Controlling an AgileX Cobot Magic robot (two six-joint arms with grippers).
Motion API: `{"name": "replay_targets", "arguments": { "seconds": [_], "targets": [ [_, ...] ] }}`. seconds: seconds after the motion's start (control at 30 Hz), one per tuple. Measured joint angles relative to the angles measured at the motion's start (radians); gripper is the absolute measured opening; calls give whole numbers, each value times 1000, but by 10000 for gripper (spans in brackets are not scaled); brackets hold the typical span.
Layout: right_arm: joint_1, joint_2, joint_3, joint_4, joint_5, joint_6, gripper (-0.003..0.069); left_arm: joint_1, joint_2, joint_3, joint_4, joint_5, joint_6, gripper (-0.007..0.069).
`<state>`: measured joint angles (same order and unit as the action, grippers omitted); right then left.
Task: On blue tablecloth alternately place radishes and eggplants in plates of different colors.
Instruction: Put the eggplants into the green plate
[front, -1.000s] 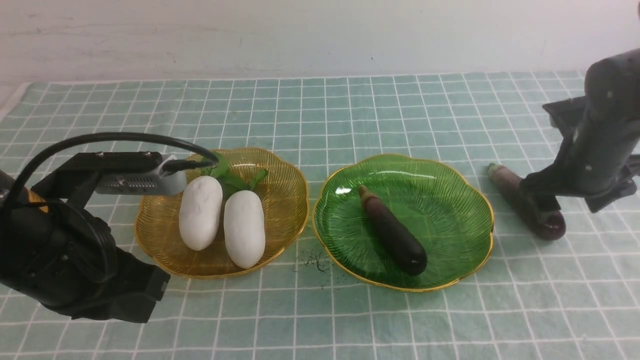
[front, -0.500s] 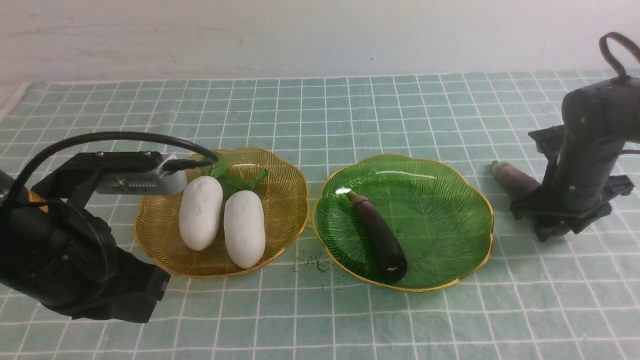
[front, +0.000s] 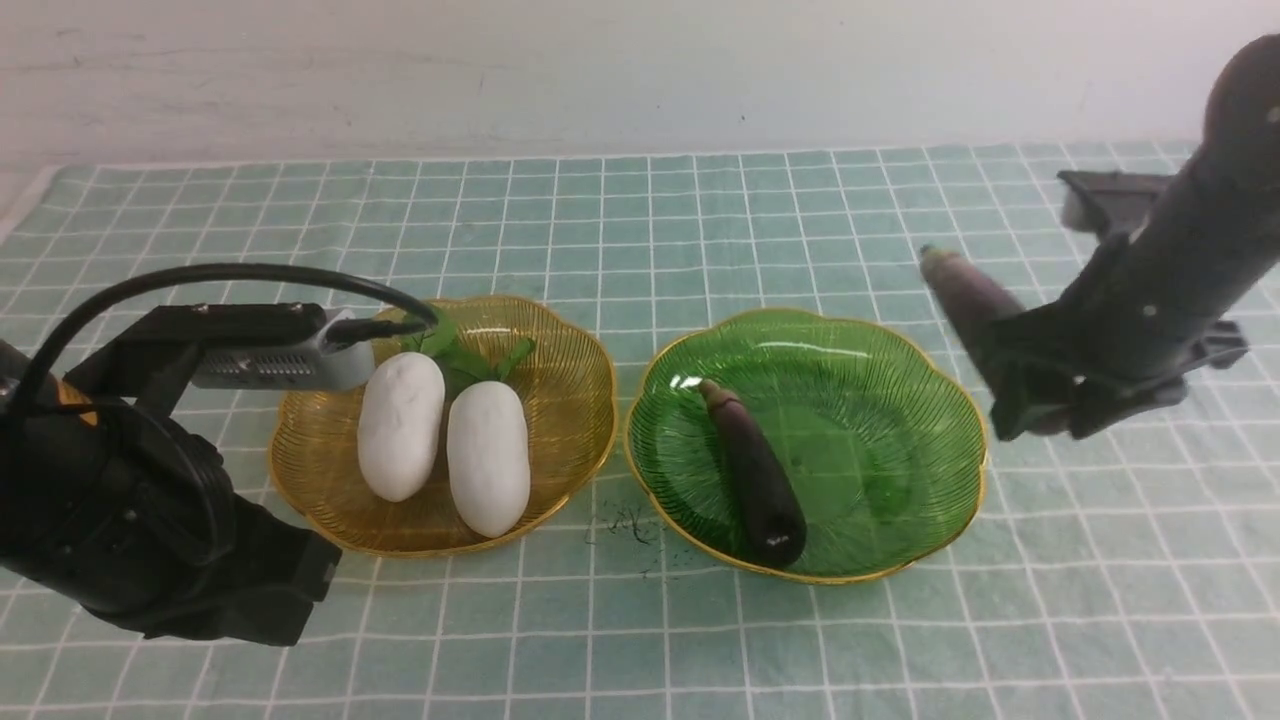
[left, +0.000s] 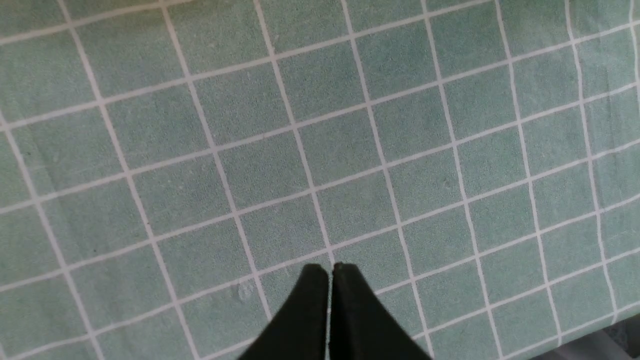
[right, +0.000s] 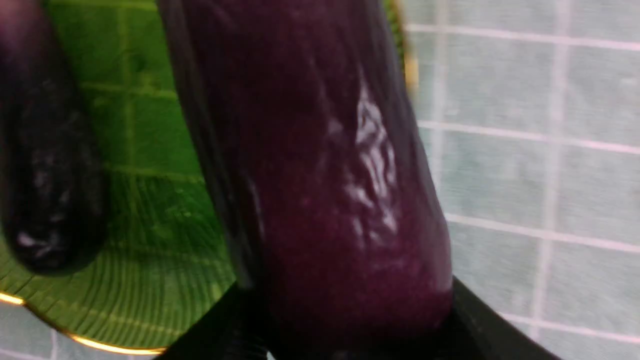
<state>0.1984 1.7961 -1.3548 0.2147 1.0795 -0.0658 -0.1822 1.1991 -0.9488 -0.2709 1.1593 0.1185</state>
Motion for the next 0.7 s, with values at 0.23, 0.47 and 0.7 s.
{"name": "replay_targets", "arguments": {
  "seconds": [0.23, 0.47, 0.7],
  "targets": [
    [119, 54, 12, 39, -49, -60, 370, 0, 0, 0, 1, -6, 0, -8],
    [138, 72, 11, 37, -47, -21, 460, 0, 0, 0, 1, -8, 0, -8],
    [138, 69, -80, 50, 130, -38, 576, 0, 0, 0, 1, -8, 0, -8]
  ]
}}
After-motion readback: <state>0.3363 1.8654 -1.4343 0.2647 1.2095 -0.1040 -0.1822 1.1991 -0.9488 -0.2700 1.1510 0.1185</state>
